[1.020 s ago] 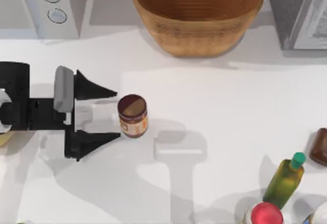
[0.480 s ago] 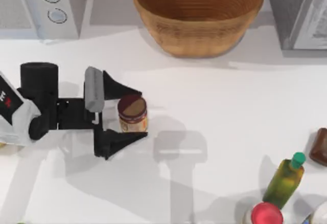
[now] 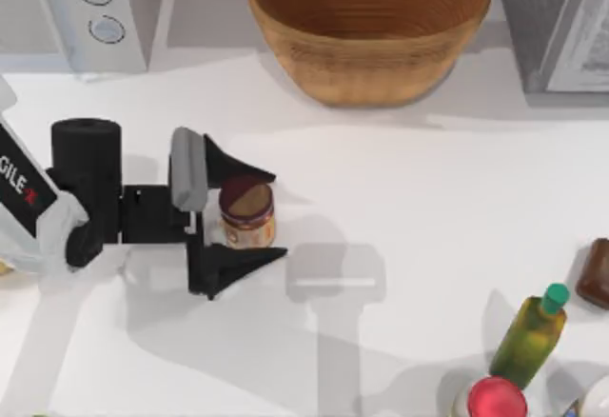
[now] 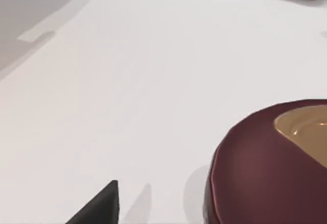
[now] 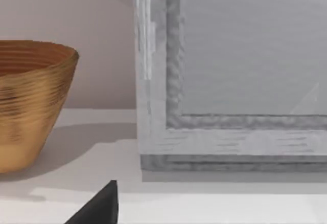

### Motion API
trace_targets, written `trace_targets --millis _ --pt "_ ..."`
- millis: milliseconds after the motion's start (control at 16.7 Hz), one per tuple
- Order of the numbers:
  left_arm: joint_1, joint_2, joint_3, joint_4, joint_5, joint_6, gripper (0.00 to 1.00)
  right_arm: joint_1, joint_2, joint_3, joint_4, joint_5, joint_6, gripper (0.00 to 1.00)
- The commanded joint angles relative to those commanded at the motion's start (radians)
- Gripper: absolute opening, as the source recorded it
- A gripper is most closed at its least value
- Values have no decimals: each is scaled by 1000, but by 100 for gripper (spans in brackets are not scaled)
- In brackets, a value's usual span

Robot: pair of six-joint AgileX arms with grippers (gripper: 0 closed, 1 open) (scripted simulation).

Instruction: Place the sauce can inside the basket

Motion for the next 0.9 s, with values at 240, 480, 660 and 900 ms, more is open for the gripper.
trace_targets --millis 240,480,660,900 --pt "0 0 0 0 0 0 62 0 0 0 0 0 0 100" --pt "0 0 0 0 0 0 32 0 0 0 0 0 0 100" --pt "0 0 0 0 0 0 10 0 0 0 0 0 0 100" --pt "0 0 0 0 0 0 0 0 0 0 0 0 0 100"
